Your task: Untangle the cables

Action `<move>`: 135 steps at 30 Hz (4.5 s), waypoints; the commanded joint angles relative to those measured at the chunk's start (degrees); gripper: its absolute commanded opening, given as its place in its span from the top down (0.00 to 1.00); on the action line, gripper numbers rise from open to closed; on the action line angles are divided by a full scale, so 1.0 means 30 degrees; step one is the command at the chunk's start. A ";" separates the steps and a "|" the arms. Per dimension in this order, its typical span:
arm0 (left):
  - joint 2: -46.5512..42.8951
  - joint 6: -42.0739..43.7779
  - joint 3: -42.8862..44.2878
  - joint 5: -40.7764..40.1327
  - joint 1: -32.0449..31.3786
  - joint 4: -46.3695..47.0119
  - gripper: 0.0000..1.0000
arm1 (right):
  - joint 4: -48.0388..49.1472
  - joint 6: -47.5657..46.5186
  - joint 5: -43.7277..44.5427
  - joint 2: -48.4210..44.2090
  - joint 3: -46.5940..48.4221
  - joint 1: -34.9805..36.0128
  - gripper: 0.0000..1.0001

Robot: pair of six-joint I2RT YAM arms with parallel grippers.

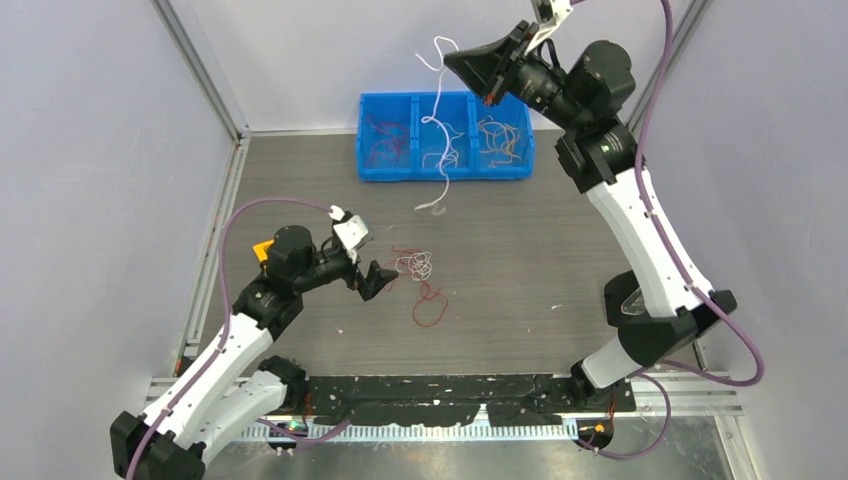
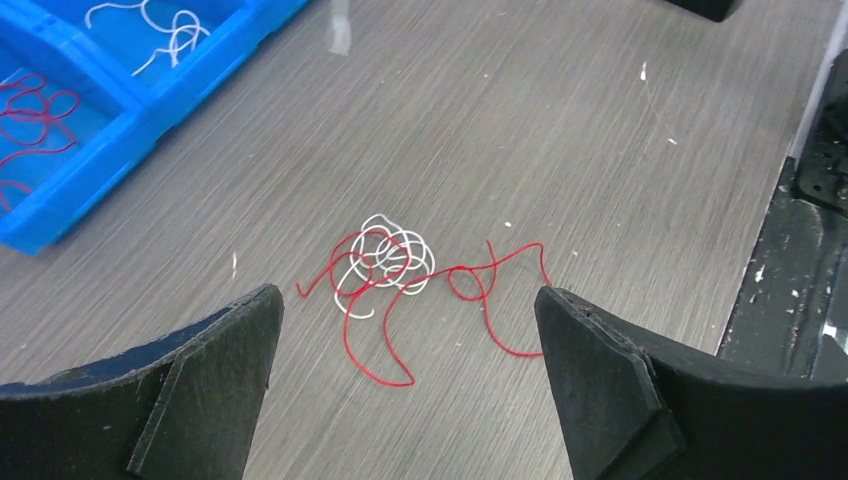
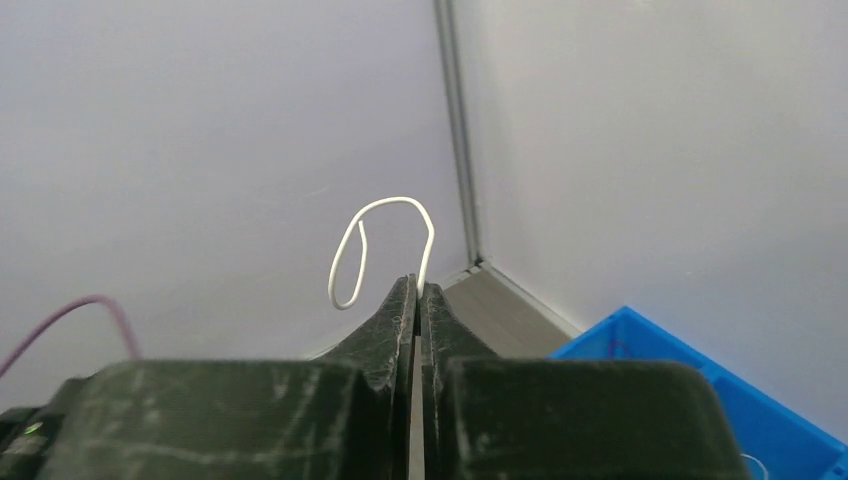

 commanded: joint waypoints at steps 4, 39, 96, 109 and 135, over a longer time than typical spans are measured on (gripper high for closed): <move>-0.0906 0.0597 -0.0172 -0.1337 0.0855 -0.1102 0.00 | 0.2983 -0.0829 0.2621 0.3903 0.2879 -0.1576 0.95; 0.5667 0.0957 0.3798 0.0403 0.2753 -0.5735 0.06 | -0.7872 -0.8544 -0.2277 0.7139 -0.1961 -0.2920 0.29; 0.4307 0.3563 0.4387 0.3490 0.5932 -0.9799 1.00 | -1.3430 -1.4657 -0.0533 -0.0115 -1.5190 -0.2314 0.94; 0.7056 0.8162 0.5316 0.2437 0.2938 -1.1804 0.78 | -1.4267 -1.5017 -0.0279 0.1791 -1.3615 -0.2630 0.90; 1.4718 1.6064 0.5045 -0.3656 -0.1344 -0.8250 0.47 | -1.5590 -1.3472 -0.0396 0.1496 -1.2156 -0.2698 0.30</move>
